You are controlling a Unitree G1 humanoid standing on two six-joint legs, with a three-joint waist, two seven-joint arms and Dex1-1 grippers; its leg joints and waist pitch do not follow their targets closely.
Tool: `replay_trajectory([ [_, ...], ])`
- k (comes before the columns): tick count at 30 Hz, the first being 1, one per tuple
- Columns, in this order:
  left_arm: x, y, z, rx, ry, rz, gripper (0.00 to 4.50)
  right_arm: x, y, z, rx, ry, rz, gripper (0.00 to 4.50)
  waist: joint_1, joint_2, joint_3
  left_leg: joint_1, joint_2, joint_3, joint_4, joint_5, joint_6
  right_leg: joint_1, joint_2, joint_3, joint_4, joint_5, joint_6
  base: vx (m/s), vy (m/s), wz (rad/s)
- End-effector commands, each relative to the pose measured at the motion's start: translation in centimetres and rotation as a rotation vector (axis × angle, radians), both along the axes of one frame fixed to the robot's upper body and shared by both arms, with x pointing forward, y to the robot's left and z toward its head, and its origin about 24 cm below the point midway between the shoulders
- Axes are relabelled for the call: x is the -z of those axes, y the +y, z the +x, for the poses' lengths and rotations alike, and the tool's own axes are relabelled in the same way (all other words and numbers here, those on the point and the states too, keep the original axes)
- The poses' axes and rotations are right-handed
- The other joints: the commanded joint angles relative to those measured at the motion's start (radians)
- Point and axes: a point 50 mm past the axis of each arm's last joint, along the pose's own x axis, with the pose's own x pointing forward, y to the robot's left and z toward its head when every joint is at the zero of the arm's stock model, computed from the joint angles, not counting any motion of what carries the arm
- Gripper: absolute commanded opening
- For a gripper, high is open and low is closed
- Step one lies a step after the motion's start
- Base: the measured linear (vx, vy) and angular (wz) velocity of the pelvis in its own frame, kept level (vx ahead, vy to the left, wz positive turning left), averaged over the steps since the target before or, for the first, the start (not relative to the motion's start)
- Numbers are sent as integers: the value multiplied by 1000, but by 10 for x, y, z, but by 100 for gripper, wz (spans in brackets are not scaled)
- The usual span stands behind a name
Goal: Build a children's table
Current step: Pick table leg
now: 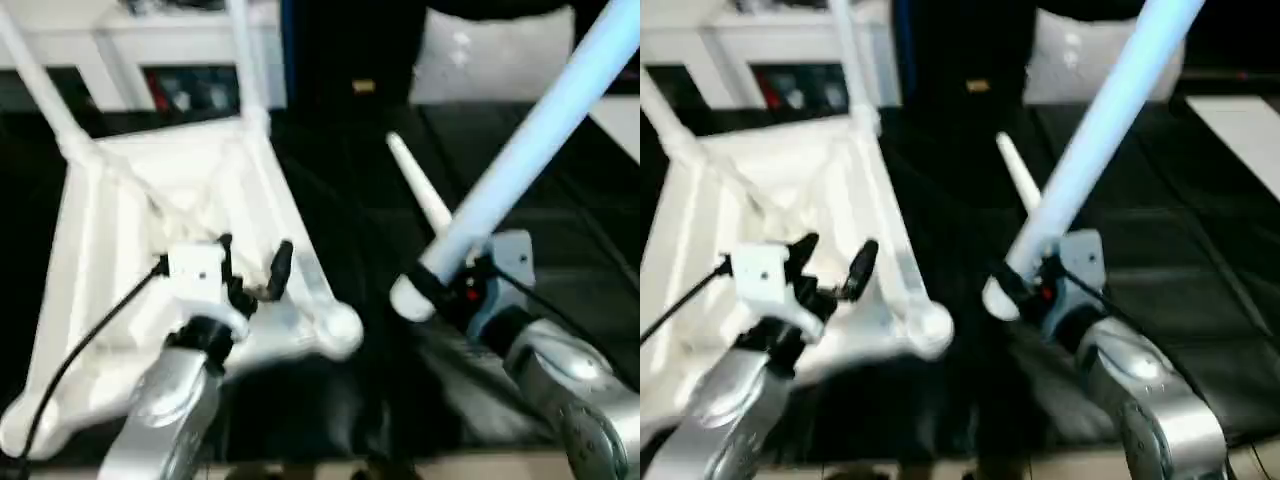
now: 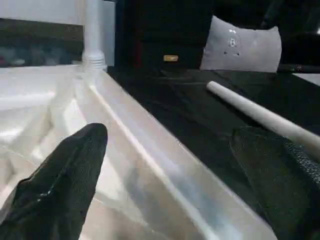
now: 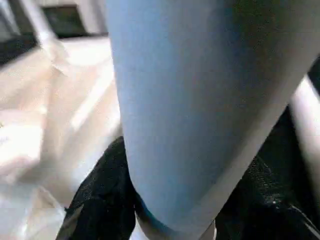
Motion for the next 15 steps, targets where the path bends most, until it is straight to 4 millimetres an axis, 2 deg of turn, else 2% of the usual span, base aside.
replay_trajectory([
  [1, 2, 2, -2, 3, 13, 12, 450, -3, 4, -1, -37, -21, 23, 188, -13, 22, -73, 82, 202, -124, -75, 474, 228, -52, -108, 38, 15, 212, -111, 166, 101, 3],
  [2, 2, 3, -2, 4, 11, 17, 450, -3, 4, -2, -39, -21, 25, 188, -12, 15, -89, 113, 192, -140, -53, 797, 230, -74, -127, 59, 6, 238, -54, 131, 104, 0],
  [3, 2, 3, -2, 4, 11, 17, 450, -3, 4, -2, -39, -21, 25, 188, 2, 4, -83, 100, 155, -115, -59, 903, 178, -69, -125, 59, -19, 261, -12, 76, 86, 7],
  [4, 1, 4, -3, 3, 10, 31, 450, -1, 5, -2, -36, -10, 25, 188, 10, 0, -78, 86, 133, -100, -66, 845, 155, -61, -127, 57, -33, 269, -10, 76, 86, 7],
  [5, 1, 4, -3, 3, 10, 32, 450, -1, 5, -2, -36, -7, 25, 188, 12, -14, -67, 48, 90, -59, -73, 570, 112, -36, -147, 58, -69, 276, -52, 0, 0, 0],
  [6, 2, 4, -3, 5, 10, 34, 450, 1, 6, -3, -35, 2, 23, 188, 16, -18, -67, 27, 71, -38, -74, 402, 96, -17, -166, 62, -78, 283, -79, 0, 0, 0],
  [7, 2, 4, -3, 7, 10, 41, 450, 4, 7, -3, -32, 14, 21, 188, 25, -28, -64, 15, 71, -17, -88, 130, 80, 1, -186, 71, -86, 284, -112, 0, 0, 0],
  [8, 2, 5, -4, 11, 10, 40, 450, 7, 8, -4, -27, 23, 21, 188, 29, -25, -53, 22, 81, -17, -103, -44, 62, 2, -187, 67, -96, 198, -149, -61, -12, 7],
  [9, 2, 5, -4, 11, 10, 40, 450, 7, 8, -4, -26, 23, 21, 188, 28, -27, -45, 30, 88, -14, -112, -126, 56, -8, -183, 65, -105, 117, -166, -97, -17, 12],
  [10, 2, 5, -4, 13, 10, 42, 450, 9, 9, -5, -19, 29, 22, 188, 24, -19, -36, 36, 100, -14, -123, -256, 28, -14, -180, 62, -109, -59, -198, -72, -15, 10],
  [11, 2, 6, -4, 13, 9, 43, 450, 10, 9, -5, -17, 30, 23, 188, 22, -17, -32, 41, 106, -12, -128, -350, -11, -24, -175, 63, -113, -187, -201, -74, -4, 7],
  [12, 2, 6, -4, 9, 10, 36, 450, 11, 10, -5, -14, 31, 24, 188, 19, -17, -30, 39, 106, -13, -133, -385, -30, -26, -173, 61, -114, -231, -194, -69, 10, -5],
  [13, 2, 6, -4, 9, 10, 36, 450, 11, 10, -5, -14, 31, 24, 188, 14, -16, -27, 29, 104, -14, -142, -436, -64, -24, -171, 54, -113, -294, -167, -69, 10, -5],
  [14, 1, 7, -4, 6, 11, 32, 450, 12, 10, -5, -14, 31, 24, 188, 16, -14, -29, 26, 104, -13, -145, -433, -73, -28, -169, 52, -114, -292, -154, -61, 18, -12],
  [15, 1, 7, -4, 6, 10, 31, 450, 12, 11, -5, -14, 32, 23, 188, 14, -18, -36, 17, 106, -13, -147, -353, -64, -38, -162, 51, -111, -183, -156, -60, 17, -7],
])
